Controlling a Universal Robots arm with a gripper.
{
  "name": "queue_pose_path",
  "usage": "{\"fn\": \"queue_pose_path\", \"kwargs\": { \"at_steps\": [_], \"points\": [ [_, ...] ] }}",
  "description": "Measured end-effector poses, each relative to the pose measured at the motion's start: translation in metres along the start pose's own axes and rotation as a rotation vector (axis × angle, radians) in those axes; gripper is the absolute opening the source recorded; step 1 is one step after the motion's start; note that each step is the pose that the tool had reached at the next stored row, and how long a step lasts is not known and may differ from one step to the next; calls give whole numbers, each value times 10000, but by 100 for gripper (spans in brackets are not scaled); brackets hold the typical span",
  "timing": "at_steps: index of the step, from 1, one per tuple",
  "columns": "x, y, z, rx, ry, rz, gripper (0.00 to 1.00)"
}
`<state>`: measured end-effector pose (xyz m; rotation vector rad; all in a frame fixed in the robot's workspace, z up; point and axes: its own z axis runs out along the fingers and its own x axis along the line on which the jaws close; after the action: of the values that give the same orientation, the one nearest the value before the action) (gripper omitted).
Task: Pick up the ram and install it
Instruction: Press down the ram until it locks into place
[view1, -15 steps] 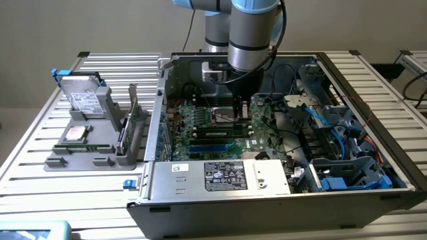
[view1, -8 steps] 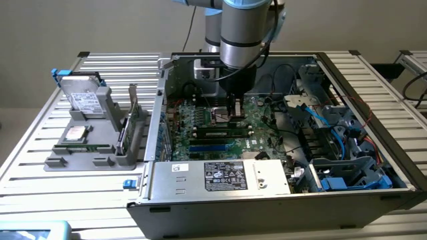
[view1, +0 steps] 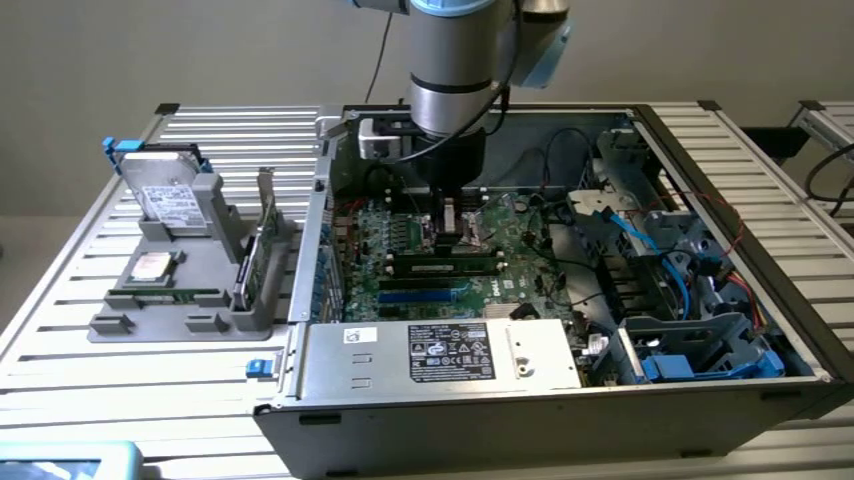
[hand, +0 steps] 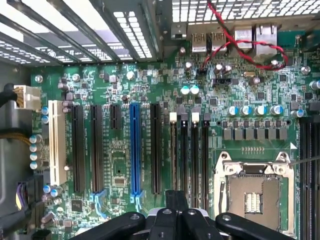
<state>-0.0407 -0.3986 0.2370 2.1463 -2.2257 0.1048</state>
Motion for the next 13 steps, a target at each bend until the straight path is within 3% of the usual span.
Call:
{"fn": "queue_pose_path", "kwargs": {
  "at_steps": [5,13],
  "points": [
    [4,81,-7,43,-1,3,11],
    [-37,155,16,192,-8,15,11]
  ]
}}
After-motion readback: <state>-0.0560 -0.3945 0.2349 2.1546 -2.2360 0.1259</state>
